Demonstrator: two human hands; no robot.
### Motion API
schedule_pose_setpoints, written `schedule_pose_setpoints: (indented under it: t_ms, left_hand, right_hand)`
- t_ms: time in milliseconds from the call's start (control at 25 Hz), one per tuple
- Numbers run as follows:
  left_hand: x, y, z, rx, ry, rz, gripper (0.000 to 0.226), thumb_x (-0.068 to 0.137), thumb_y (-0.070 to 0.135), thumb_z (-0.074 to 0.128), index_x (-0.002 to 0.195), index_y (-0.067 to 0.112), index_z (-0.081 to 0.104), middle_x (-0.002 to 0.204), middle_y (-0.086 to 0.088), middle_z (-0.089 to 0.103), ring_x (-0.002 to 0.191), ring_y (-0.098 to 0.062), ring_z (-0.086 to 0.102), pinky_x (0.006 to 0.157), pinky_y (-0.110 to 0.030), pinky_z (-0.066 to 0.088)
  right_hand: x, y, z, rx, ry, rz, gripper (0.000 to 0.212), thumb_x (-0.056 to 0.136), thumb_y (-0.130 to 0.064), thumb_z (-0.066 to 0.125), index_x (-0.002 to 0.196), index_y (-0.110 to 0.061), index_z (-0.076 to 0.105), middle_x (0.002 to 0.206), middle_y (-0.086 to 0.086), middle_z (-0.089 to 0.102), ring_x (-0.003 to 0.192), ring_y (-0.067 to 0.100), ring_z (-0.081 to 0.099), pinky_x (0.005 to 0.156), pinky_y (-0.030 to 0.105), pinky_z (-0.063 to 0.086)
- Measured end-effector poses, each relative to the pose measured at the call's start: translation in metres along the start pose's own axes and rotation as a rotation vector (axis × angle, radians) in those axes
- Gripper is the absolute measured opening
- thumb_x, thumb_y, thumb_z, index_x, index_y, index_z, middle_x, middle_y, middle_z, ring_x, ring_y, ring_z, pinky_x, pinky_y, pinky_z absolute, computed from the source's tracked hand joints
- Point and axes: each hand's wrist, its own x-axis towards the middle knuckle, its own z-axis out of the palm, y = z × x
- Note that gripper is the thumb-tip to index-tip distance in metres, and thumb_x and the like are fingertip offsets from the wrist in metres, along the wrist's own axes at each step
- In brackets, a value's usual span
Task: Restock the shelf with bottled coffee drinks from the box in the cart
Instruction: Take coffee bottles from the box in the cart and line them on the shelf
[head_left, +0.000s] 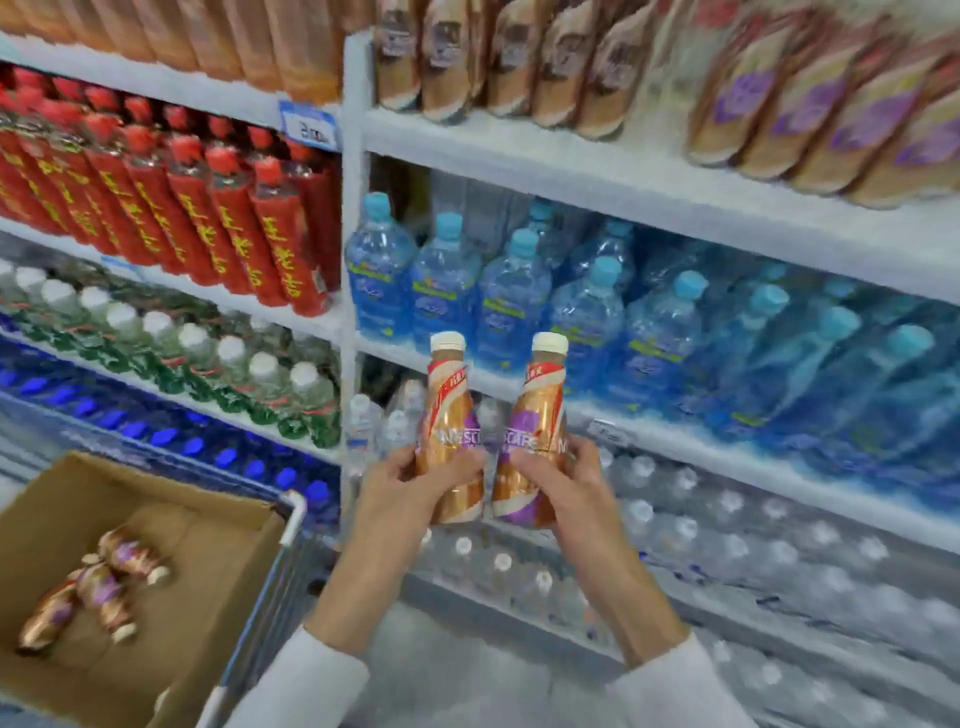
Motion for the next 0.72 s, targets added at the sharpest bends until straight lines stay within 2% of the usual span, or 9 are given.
schedule_pose_setpoints:
  t_ms: [80, 200, 240, 320, 440, 560, 720]
  left_hand:
    - [0.001, 0.005, 0.043, 0.042, -0.068, 0.011, 0.069, 0.036, 0.051, 0.096, 0.093, 0.019, 0.076, 0.083, 0.004, 0.080, 0.075, -0.011, 0.077, 0.067, -0.024, 0.056]
    - [0.002, 0.018, 0.101, 0.091, -0.209, 0.040, 0.069, 0.039, 0.054, 0.092, 0.096, 0.018, 0.078, 0.088, 0.000, 0.081, 0.080, -0.015, 0.078, 0.073, -0.027, 0.056]
    - [0.003, 0.022, 0.117, 0.103, -0.243, 0.061, 0.066, 0.040, 0.051, 0.095, 0.094, 0.017, 0.079, 0.089, -0.001, 0.081, 0.079, -0.015, 0.077, 0.070, -0.024, 0.056]
    - [0.005, 0.034, 0.146, 0.098, -0.307, 0.102, 0.054, 0.042, 0.046, 0.093, 0.087, 0.019, 0.082, 0.088, -0.002, 0.081, 0.076, -0.014, 0.077, 0.063, -0.019, 0.057]
    - [0.012, 0.052, 0.180, 0.112, -0.426, 0.168, 0.040, 0.053, 0.043, 0.096, 0.089, 0.033, 0.081, 0.090, 0.000, 0.080, 0.080, -0.015, 0.077, 0.060, -0.015, 0.055]
    - [0.027, 0.073, 0.207, 0.105, -0.481, 0.199, 0.045, 0.056, 0.047, 0.092, 0.094, 0.025, 0.080, 0.093, 0.001, 0.080, 0.084, -0.017, 0.078, 0.067, -0.021, 0.057]
    - [0.054, 0.106, 0.238, 0.106, -0.533, 0.268, 0.042, 0.057, 0.045, 0.092, 0.092, 0.025, 0.081, 0.092, -0.001, 0.080, 0.083, -0.020, 0.078, 0.064, -0.019, 0.057]
  right_hand:
    - [-0.004, -0.013, -0.043, 0.038, 0.063, -0.038, 0.052, 0.085, -0.019, 0.080, 0.127, -0.016, 0.050, 0.112, 0.007, 0.074, 0.094, 0.019, 0.075, 0.072, 0.031, 0.060]
    - [-0.009, -0.036, -0.095, 0.071, 0.149, -0.112, 0.064, 0.073, -0.031, 0.085, 0.126, -0.018, 0.051, 0.112, 0.006, 0.074, 0.096, 0.018, 0.074, 0.082, 0.040, 0.061]
    - [-0.008, -0.044, -0.109, 0.087, 0.179, -0.137, 0.067, 0.067, -0.035, 0.084, 0.125, -0.019, 0.052, 0.110, 0.006, 0.074, 0.093, 0.016, 0.074, 0.079, 0.040, 0.061]
    - [-0.006, -0.062, -0.132, 0.118, 0.224, -0.190, 0.071, 0.060, -0.041, 0.084, 0.122, -0.023, 0.053, 0.101, 0.001, 0.077, 0.086, 0.012, 0.075, 0.069, 0.031, 0.060]
    - [0.002, -0.088, -0.161, 0.133, 0.234, -0.259, 0.072, 0.060, -0.045, 0.085, 0.122, -0.029, 0.051, 0.097, -0.009, 0.077, 0.088, 0.012, 0.076, 0.064, 0.018, 0.056]
    - [0.013, -0.113, -0.175, 0.138, 0.266, -0.308, 0.074, 0.060, -0.047, 0.086, 0.123, -0.030, 0.052, 0.099, -0.008, 0.077, 0.092, 0.014, 0.076, 0.068, 0.021, 0.057]
    - [0.032, -0.147, -0.186, 0.133, 0.308, -0.366, 0.079, 0.054, -0.049, 0.087, 0.122, -0.027, 0.054, 0.102, -0.003, 0.077, 0.093, 0.018, 0.076, 0.069, 0.028, 0.058]
